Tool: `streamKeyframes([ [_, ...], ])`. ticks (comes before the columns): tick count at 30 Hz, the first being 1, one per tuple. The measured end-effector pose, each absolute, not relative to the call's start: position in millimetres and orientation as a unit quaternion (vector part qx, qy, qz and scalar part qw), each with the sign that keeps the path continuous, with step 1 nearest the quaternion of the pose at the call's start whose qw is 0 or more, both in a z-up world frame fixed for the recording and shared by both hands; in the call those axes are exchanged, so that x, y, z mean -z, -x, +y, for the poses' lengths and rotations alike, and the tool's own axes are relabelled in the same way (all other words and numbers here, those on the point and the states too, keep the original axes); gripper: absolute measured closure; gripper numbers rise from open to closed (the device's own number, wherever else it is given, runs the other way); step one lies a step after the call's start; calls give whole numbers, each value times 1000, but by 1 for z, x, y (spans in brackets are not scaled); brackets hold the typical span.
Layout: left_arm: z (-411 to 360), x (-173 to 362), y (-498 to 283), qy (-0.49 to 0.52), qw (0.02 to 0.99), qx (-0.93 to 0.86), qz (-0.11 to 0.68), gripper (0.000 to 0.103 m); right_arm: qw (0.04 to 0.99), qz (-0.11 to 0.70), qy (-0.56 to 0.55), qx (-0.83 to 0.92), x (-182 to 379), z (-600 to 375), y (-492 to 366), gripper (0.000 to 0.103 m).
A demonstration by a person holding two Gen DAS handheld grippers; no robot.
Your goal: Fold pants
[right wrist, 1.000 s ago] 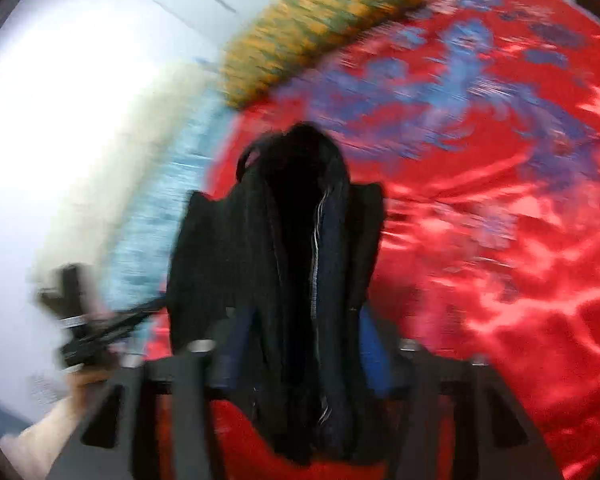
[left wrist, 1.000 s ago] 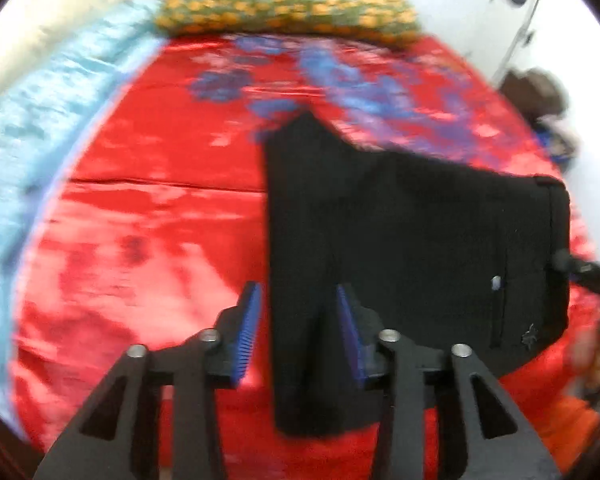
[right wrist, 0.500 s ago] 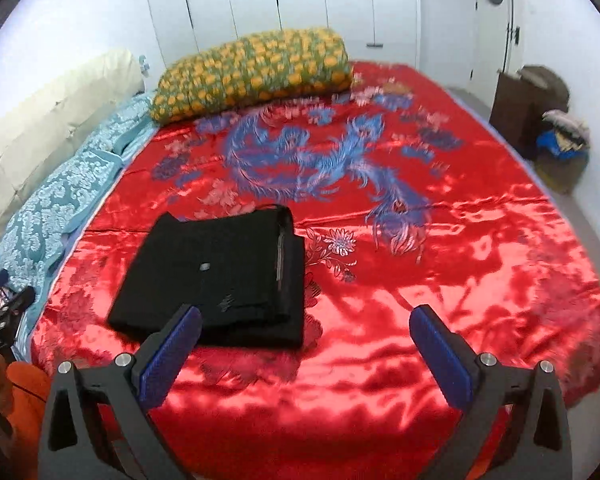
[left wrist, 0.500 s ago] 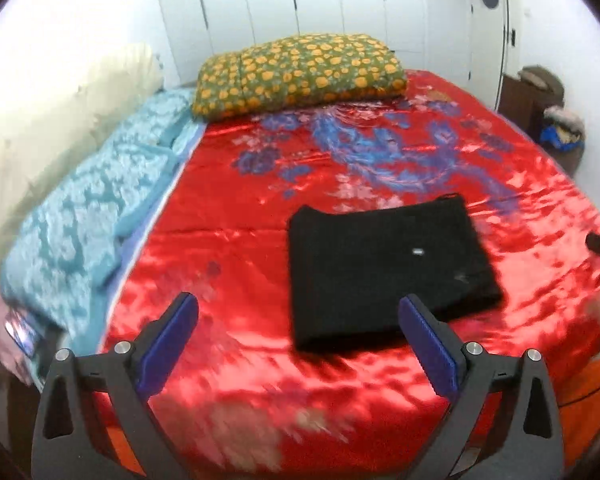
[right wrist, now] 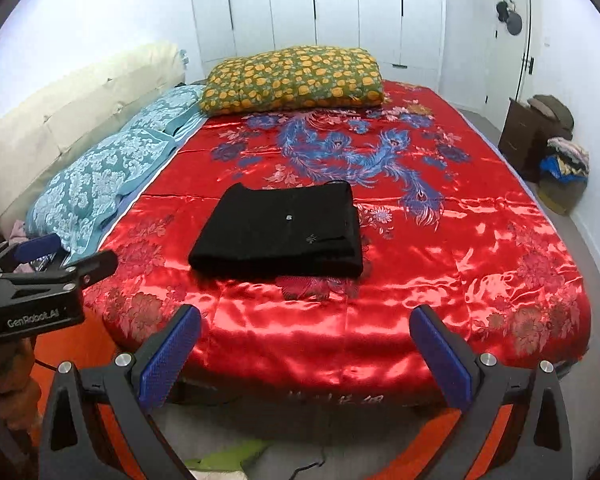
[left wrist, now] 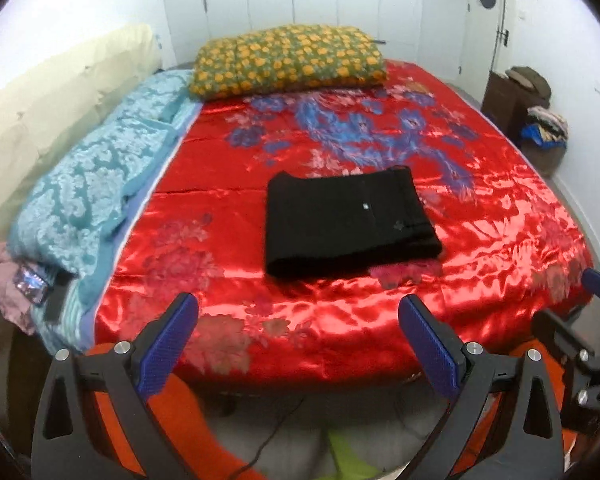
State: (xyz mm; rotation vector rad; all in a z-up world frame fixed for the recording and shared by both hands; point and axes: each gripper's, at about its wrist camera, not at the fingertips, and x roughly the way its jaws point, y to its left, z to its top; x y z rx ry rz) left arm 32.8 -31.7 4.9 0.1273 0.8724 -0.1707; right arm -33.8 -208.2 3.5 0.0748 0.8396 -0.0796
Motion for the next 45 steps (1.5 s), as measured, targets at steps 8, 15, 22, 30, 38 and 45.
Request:
streamKeyframes([
  [8, -25, -10, -29, -50, 895, 73, 437, 2, 918, 394, -25, 43, -18, -186, 44, 0],
  [15, -25, -1, -20, -56, 884, 77, 457, 2, 914, 401, -9, 56, -16, -177, 44, 0],
  [22, -28, -1, -17, -61, 884, 82, 457, 2, 912, 404, -2, 69, -19, -179, 47, 0],
  [30, -27, -3, -16, -65, 884, 81, 455, 2, 910, 407, 3, 77, -17, -175, 49, 0],
  [38, -26, -3, -17, -67, 885, 78, 453, 2, 911, 403, 6, 89, -18, -176, 48, 0],
  [45, -29, -1, -18, -75, 884, 80, 454, 2, 909, 406, 4, 90, -17, -179, 48, 0],
])
